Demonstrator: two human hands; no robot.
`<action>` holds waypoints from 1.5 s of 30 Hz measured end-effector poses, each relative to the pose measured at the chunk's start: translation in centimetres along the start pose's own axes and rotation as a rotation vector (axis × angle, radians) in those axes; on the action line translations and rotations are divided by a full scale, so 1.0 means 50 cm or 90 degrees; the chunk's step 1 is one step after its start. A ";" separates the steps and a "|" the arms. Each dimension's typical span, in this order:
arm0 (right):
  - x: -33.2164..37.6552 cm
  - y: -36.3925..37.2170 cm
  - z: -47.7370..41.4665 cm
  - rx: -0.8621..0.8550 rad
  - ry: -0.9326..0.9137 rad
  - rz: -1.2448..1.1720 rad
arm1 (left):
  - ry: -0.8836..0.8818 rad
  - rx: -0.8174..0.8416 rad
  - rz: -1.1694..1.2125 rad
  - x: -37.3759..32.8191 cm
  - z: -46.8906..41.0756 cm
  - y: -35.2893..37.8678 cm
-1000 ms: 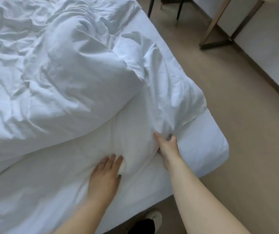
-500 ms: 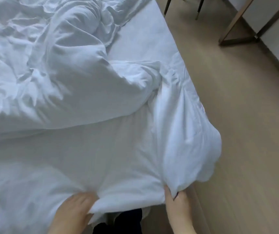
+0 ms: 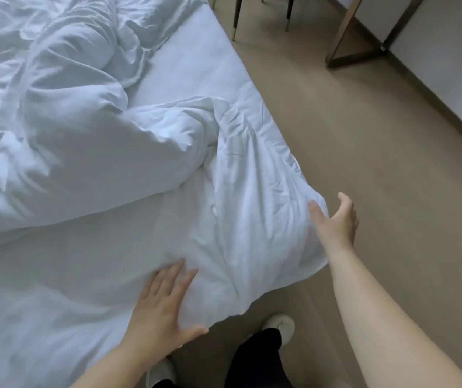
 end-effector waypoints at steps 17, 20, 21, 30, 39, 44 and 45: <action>-0.191 -0.126 -0.082 0.460 -0.047 0.113 | -0.204 -0.099 0.296 -0.304 -0.252 0.048; -0.268 -0.065 -0.079 0.566 0.060 0.146 | -0.265 -0.093 0.310 -0.277 -0.231 0.072; -0.265 -0.052 -0.092 0.572 0.063 0.151 | -0.290 -0.119 0.312 -0.271 -0.230 0.058; -0.036 0.044 -0.159 0.566 -0.083 0.129 | -0.462 -0.372 0.618 -0.231 -0.295 -0.093; 0.023 0.068 -0.211 0.704 -0.318 0.360 | -0.715 -0.389 0.514 -0.262 -0.428 -0.096; 0.086 0.004 -0.405 0.768 -0.456 0.355 | -0.830 -0.539 0.378 -0.313 -0.453 -0.097; 0.107 0.003 -0.445 0.762 -0.474 0.368 | -0.839 -0.570 0.342 -0.331 -0.462 -0.099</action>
Point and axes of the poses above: each hand's wrist, its own z-axis away from the middle knuckle, its own y-axis out of the palm, x = y × z, the point moved 6 cm from there along -z, towards the middle knuckle, and after that the axes turned 2 degrees about z, right-handed, at the moved point
